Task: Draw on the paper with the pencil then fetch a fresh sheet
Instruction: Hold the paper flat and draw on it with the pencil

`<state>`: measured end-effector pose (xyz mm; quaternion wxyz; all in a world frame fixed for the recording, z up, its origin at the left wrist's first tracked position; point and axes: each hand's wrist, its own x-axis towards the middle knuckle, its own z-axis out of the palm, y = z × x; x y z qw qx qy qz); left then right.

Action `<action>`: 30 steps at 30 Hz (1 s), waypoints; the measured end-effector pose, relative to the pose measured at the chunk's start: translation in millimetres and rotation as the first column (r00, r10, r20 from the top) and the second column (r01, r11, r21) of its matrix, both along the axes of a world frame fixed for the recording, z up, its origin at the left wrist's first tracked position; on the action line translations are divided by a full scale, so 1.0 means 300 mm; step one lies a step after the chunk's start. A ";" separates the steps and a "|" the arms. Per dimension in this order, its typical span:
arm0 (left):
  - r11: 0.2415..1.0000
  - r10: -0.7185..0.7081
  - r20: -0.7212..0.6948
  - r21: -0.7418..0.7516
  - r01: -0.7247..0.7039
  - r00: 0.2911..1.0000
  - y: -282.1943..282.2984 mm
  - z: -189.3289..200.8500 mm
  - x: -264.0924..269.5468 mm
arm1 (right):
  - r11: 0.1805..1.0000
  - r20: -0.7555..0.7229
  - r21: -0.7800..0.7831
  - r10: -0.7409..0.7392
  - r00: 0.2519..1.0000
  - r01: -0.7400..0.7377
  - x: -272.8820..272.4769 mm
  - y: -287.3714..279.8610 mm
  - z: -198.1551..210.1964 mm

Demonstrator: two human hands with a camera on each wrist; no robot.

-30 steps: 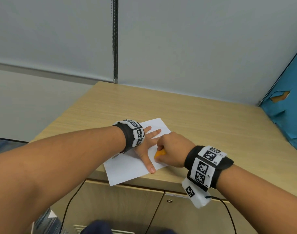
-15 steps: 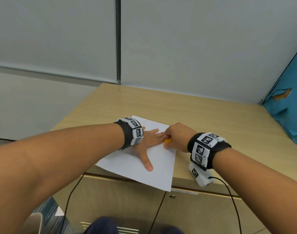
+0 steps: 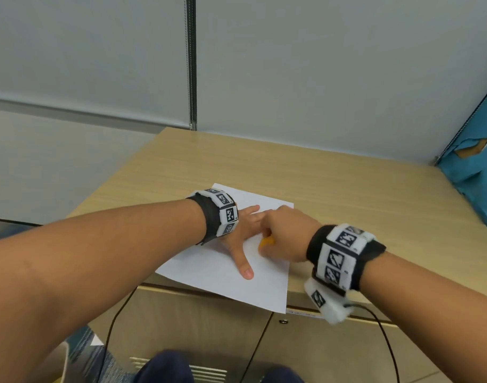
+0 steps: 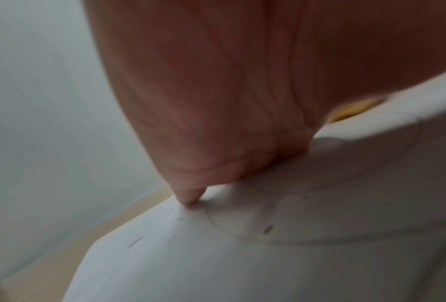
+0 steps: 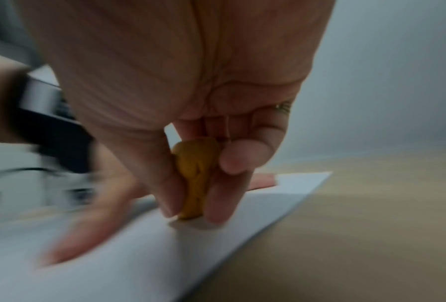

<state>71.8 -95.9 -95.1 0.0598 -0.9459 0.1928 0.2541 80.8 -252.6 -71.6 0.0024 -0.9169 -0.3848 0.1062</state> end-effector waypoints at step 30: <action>0.999 0.020 0.010 0.042 -0.021 1.000 0.008 -0.025 0.020 | 0.998 0.016 0.047 -0.051 0.999 0.050 0.115 -0.036 0.018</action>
